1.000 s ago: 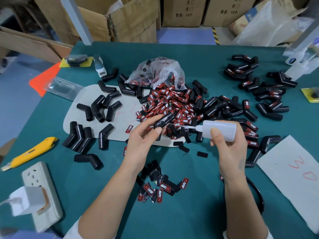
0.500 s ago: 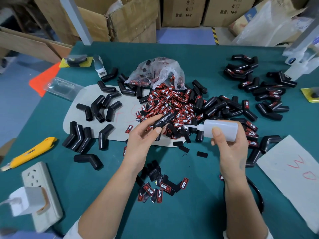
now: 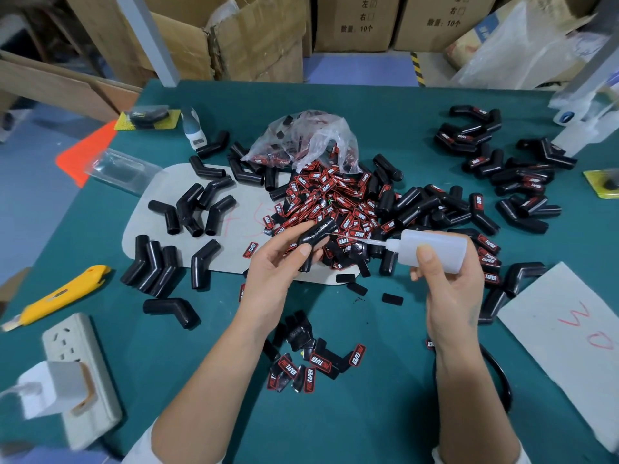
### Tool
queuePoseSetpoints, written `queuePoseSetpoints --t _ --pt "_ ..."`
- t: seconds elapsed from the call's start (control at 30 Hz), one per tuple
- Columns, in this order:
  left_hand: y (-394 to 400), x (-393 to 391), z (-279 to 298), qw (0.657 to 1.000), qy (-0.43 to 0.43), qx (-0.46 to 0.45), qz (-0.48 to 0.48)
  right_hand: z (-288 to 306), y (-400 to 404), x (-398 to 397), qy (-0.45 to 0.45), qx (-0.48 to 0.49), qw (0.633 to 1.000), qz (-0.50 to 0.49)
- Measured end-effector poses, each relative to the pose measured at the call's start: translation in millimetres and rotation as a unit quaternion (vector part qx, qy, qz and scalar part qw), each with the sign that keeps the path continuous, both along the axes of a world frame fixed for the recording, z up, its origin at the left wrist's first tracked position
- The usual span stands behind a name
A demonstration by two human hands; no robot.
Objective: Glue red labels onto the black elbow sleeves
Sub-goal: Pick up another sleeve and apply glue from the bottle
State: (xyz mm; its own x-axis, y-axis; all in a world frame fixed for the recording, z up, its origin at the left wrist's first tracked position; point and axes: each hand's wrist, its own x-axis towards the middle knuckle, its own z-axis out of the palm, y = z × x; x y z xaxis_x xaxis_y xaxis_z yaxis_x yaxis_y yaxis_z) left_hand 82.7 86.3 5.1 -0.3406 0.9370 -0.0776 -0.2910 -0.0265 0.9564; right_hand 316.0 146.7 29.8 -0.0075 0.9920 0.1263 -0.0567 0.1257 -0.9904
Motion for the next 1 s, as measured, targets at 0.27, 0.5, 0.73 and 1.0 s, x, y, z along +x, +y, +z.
queuePoseSetpoints --t 0.27,0.5,0.73,1.0 --pt "1 0 2 1.0 -0.016 0.006 -0.011 2 6 2 0.059 -0.032 0.998 0.006" --pt "2 -3 -2 0.996 0.087 -0.015 -0.002 -9 12 11 -0.289 0.025 0.957 0.0" --pt "2 -1 0 0.993 0.122 0.0 0.008 -17 18 19 -0.422 -0.004 0.906 -0.02" --pt "0 1 2 0.993 0.115 0.019 0.006 -19 18 18 -0.358 -0.019 0.933 -0.029"
